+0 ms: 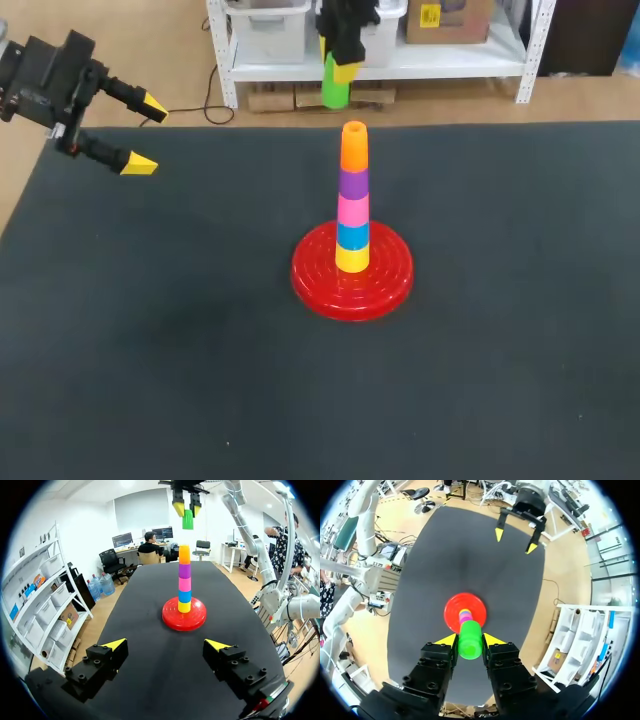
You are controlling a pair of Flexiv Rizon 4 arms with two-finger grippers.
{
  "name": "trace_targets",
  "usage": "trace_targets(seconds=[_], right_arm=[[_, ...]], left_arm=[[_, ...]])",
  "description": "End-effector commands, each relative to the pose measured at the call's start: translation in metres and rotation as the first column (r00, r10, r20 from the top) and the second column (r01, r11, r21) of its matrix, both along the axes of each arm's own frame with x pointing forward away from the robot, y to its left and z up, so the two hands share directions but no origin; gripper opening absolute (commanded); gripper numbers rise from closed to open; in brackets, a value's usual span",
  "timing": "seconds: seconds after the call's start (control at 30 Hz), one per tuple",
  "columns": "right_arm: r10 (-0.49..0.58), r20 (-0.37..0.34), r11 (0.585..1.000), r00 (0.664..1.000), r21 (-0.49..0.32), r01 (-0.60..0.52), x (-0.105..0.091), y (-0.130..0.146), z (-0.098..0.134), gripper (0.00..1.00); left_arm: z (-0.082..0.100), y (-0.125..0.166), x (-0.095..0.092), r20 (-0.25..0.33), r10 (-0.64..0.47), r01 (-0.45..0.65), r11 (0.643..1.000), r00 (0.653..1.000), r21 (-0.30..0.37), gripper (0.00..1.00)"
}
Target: Pick up and stack the cylinders on the red base in this order: pink,purple,orange,green
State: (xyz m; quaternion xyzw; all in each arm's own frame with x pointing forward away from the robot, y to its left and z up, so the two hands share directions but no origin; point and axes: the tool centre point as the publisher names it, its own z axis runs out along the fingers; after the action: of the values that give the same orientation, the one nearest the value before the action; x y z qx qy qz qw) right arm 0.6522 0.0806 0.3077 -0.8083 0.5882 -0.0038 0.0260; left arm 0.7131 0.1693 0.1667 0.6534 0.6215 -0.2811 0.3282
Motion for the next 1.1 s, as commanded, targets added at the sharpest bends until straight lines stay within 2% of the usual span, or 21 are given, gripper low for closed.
trace_targets(seconds=[0.03,0.27,0.57,1.1], right_arm=[[0.003,-0.006,1.0,1.0,-0.018,-0.003,-0.002,-0.006,-0.007,0.0],[0.017,-0.01,0.996,1.0,-0.084,-0.018,-0.004,-0.016,-0.01,0.0],[-0.005,-0.05,0.997,0.999,-0.072,0.002,-0.002,-0.019,-0.018,0.0],[-0.021,-0.069,0.996,0.997,-0.087,0.015,0.001,-0.019,-0.028,0.0]], left_arm=[[-0.001,0.0,0.001,0.0,-0.001,0.001,1.0,1.0,0.0,1.0],[-0.001,0.0,0.001,0.0,-0.001,0.001,1.0,1.0,0.0,1.0],[-0.001,0.0,0.001,0.0,-0.001,0.001,1.0,1.0,0.0,1.0],[-0.001,0.0,0.001,0.0,-0.001,0.001,1.0,1.0,0.0,1.0]])
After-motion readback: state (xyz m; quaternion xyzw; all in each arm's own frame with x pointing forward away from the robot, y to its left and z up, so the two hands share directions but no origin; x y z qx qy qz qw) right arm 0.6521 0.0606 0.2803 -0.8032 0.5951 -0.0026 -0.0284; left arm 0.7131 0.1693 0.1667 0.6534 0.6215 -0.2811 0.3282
